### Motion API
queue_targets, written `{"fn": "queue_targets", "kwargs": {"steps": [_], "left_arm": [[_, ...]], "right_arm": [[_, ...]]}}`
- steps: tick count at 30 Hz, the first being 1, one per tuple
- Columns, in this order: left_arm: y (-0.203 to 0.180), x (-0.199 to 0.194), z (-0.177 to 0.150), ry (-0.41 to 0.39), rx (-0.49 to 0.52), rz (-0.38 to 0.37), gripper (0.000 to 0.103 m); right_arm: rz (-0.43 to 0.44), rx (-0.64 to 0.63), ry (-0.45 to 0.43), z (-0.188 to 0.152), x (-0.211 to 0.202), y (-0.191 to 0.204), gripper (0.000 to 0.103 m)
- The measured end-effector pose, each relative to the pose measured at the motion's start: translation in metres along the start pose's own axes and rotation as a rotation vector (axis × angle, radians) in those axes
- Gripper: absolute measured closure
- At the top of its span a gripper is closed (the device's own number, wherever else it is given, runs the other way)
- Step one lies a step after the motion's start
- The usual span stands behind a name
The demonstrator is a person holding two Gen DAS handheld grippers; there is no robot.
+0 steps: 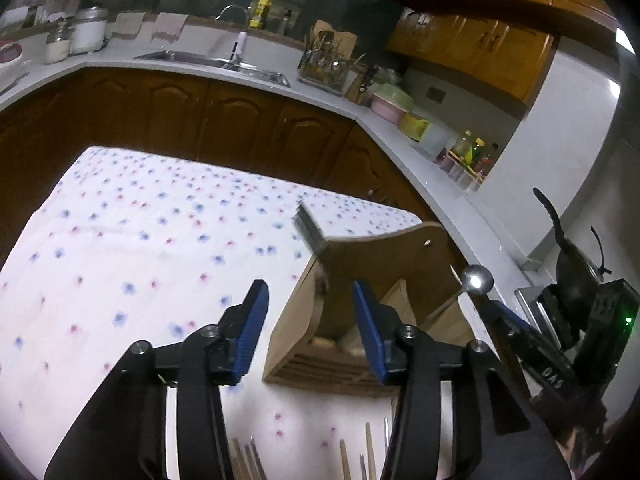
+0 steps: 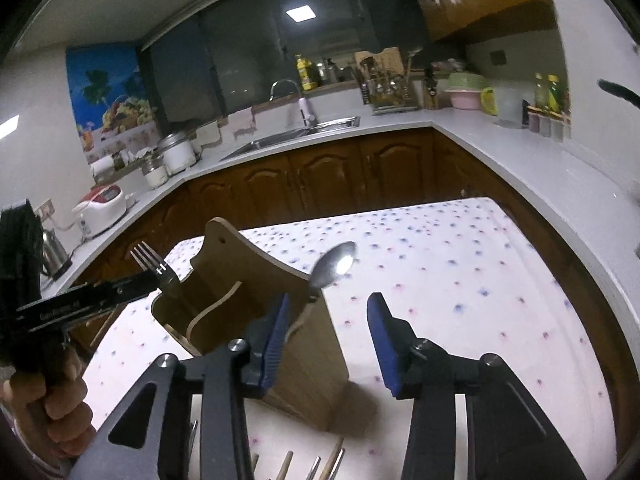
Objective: Organize utensils
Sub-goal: 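Open both tools to drop fork and spoon into the wooden holder, withdraw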
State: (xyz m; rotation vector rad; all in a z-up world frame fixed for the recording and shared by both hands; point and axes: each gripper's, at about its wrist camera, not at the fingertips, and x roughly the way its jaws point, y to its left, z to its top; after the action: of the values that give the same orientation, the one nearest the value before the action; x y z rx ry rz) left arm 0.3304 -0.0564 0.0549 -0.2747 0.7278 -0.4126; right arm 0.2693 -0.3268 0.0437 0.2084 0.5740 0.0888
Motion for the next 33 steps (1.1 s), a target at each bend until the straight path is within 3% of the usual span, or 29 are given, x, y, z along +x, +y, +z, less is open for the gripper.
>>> {"fn": "queue_targets", "kwargs": {"steps": [2, 4, 5, 6, 12, 20, 33], "left_arm": [[0.005, -0.01, -0.007, -0.002, -0.013, 0.003, 0.051], [0.01, -0.02, -0.016, -0.014, -0.029, 0.015, 0.034], [0.012, -0.027, -0.023, -0.028, -0.038, 0.021, 0.032], [0.014, -0.034, -0.029, -0.037, -0.043, 0.027, 0.028], [0.02, -0.071, -0.068, -0.08, -0.065, 0.067, 0.017], [0.022, -0.113, -0.113, -0.104, -0.065, 0.083, 0.013], [0.033, -0.13, -0.164, -0.053, -0.056, 0.156, 0.013]], "right_arm": [[0.006, 0.028, -0.008, -0.002, -0.01, -0.005, 0.049], [0.009, 0.052, -0.03, -0.007, -0.023, -0.009, 0.029], [0.012, 0.063, -0.044, -0.009, -0.029, -0.01, 0.015], [0.018, 0.077, -0.066, -0.013, -0.038, -0.012, 0.009], [0.043, 0.113, -0.102, -0.041, -0.071, -0.009, 0.008], [0.053, 0.093, -0.129, -0.079, -0.105, 0.006, 0.005], [0.05, 0.063, -0.104, -0.124, -0.132, 0.023, 0.003]]}}
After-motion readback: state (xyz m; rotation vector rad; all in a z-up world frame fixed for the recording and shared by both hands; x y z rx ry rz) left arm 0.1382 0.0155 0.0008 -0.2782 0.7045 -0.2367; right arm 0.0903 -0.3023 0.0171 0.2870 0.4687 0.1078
